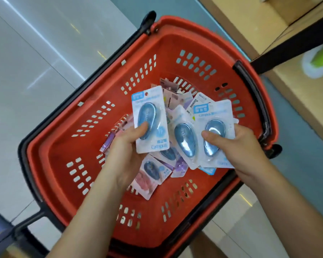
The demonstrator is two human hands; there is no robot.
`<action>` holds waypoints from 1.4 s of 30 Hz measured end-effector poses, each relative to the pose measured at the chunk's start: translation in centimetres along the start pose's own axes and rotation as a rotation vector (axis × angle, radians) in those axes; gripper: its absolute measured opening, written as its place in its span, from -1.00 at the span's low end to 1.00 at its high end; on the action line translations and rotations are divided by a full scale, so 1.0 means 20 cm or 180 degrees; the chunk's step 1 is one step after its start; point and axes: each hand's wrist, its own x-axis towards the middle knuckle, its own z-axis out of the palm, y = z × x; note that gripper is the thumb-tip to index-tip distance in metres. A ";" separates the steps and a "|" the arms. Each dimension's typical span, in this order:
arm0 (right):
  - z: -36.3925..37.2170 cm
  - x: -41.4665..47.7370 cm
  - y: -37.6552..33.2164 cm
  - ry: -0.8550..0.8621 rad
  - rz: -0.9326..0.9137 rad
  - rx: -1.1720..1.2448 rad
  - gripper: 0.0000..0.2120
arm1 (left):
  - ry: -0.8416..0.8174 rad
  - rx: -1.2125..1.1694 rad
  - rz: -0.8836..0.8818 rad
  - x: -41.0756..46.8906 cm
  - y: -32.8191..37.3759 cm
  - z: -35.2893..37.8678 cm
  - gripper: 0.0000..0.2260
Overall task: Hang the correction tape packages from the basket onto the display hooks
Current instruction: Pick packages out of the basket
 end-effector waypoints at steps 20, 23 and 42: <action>-0.21 -0.87 -0.94 -0.0074 0.0059 0.1677 -0.69 | 0.0611 -0.0090 0.1329 -1.30 0.45 0.68 -0.71; -0.36 -1.02 -1.10 -0.0380 -0.0278 0.1018 -0.57 | 0.0240 -0.0219 0.1622 -1.51 0.57 0.72 -0.54; -0.60 -2.12 -1.59 -0.0118 -0.1275 0.1615 -0.57 | -0.0358 0.1103 0.2210 -2.52 0.75 1.38 -0.89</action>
